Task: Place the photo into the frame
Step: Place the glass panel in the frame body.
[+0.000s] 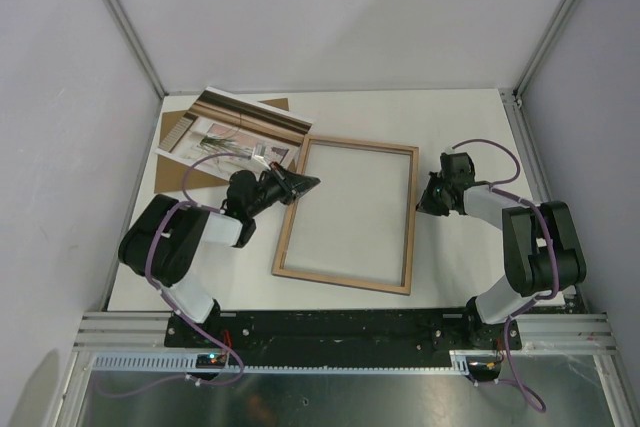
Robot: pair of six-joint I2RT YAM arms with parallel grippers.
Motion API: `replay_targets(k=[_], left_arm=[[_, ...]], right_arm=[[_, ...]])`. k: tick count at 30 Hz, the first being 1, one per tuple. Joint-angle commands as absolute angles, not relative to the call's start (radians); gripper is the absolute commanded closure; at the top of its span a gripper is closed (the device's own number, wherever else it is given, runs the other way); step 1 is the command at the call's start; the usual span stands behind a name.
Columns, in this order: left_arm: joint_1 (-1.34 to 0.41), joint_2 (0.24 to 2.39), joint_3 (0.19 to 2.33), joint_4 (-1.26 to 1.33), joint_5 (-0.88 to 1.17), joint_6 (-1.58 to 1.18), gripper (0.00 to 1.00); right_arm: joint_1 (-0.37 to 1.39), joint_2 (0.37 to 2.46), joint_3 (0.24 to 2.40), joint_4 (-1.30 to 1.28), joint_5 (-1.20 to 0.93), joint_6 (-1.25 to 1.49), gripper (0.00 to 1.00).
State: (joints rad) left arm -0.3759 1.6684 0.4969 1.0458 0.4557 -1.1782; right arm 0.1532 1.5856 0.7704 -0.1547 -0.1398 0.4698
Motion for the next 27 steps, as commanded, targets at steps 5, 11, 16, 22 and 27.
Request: replay_targets(k=[5,11,16,22,27], left_arm=[[-0.380,1.634,0.504,0.967,0.470,-1.178,1.00],[-0.379,1.608,0.518,0.880,0.456,-1.163,1.00],[-0.379,1.590,0.523,0.833,0.445,-1.154,1.00],[-0.378,1.579,0.535,0.795,0.441,-1.148,1.00],[-0.377,1.569,0.540,0.766,0.435,-1.142,1.00]], right_arm=[[0.153,1.617,0.758,-0.222,-0.106,0.448,0.98],[0.152,1.615,0.757,-0.222,-0.107,0.448,0.98],[0.149,1.611,0.758,-0.224,-0.107,0.447,0.98],[0.148,1.609,0.758,-0.223,-0.107,0.446,0.98],[0.149,1.606,0.758,-0.224,-0.107,0.446,0.97]])
